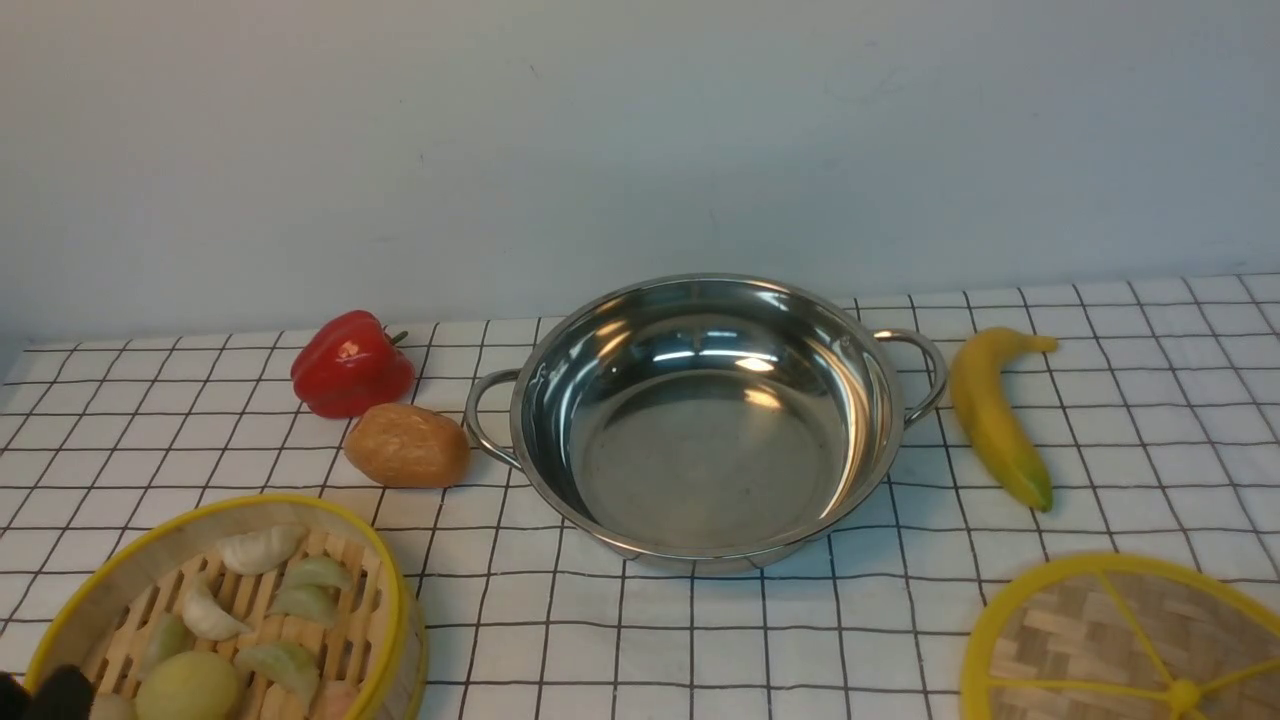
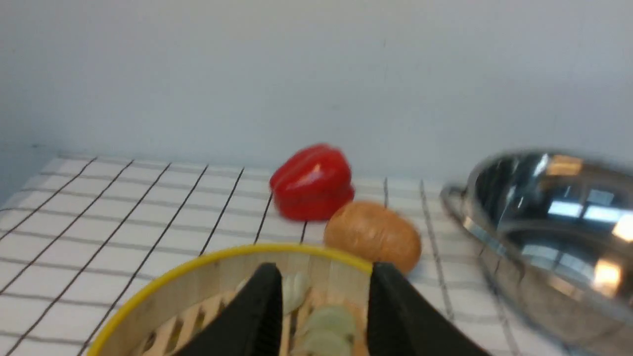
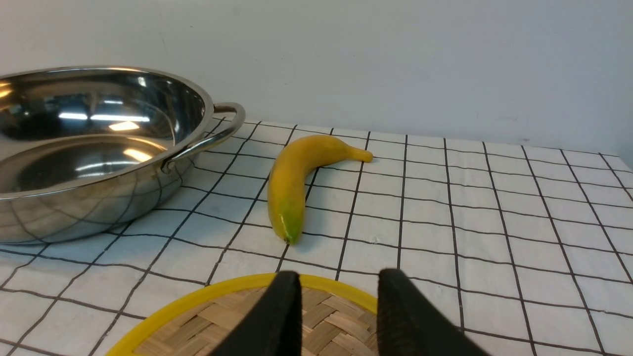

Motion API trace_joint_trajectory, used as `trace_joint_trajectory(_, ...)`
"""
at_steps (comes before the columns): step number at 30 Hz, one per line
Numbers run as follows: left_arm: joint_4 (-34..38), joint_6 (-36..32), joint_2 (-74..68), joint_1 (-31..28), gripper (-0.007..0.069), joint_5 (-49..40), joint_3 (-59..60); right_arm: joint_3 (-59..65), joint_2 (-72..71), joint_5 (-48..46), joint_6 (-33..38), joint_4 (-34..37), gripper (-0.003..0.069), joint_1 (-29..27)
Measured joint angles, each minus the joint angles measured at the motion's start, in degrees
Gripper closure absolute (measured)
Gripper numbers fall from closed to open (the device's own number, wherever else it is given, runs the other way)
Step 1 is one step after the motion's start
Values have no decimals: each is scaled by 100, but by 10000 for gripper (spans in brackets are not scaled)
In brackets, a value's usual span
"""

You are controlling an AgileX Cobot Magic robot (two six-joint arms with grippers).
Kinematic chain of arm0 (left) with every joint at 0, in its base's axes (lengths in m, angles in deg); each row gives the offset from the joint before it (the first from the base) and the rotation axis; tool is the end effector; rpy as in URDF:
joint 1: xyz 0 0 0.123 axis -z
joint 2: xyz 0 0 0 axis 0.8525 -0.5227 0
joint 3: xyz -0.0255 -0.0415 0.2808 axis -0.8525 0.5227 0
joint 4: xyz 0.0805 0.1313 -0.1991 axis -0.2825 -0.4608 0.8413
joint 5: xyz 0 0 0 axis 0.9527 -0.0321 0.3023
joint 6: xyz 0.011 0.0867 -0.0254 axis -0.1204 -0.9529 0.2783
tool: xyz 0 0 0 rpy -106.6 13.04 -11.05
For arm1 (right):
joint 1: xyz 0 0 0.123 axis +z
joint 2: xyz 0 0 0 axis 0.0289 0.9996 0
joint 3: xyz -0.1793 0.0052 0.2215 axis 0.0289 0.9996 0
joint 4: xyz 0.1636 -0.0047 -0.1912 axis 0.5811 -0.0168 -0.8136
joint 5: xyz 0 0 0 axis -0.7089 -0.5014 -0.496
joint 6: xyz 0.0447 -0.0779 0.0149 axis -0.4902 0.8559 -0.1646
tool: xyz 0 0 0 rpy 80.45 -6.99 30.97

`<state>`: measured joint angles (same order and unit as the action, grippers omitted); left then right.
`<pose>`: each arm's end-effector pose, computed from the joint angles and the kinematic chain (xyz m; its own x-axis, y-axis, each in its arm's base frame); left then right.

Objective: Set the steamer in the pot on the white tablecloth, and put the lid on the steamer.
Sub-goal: 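Grasp the rim of the steamer basket holding the buns with the left gripper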

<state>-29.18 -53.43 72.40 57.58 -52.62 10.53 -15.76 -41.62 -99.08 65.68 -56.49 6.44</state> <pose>0.0567 -0.0001 0.1986 -0.0512 -0.1646 -0.9850 -0.0133 0.9863 -0.1641 0.0554 0.0058 0.1796 -0.2737 0.0326 -0.9613 -0.0795 0.9952 0.0564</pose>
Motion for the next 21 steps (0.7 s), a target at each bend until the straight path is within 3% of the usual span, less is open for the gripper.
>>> trace_joint_trajectory(6,838,557,0,0,382,1617,0,0,0,0,0,0,416,0)
trace_joint_trajectory(11,934,1039,0,0,382,2921,0,0,0,0,0,0,416,0)
trace_joint_trajectory(14,927,1653,0,0,382,3216,0,0,0,0,0,0,416,0)
trace_joint_trajectory(16,715,2321,0,0,382,3154,0,0,0,0,0,0,416,0)
trace_joint_trajectory(19,-210,3500,0,0,382,2704,0,0,0,0,0,0,416,0)
trace_joint_trajectory(21,-699,3898,0,0,382,2496,0,0,0,0,0,0,416,0)
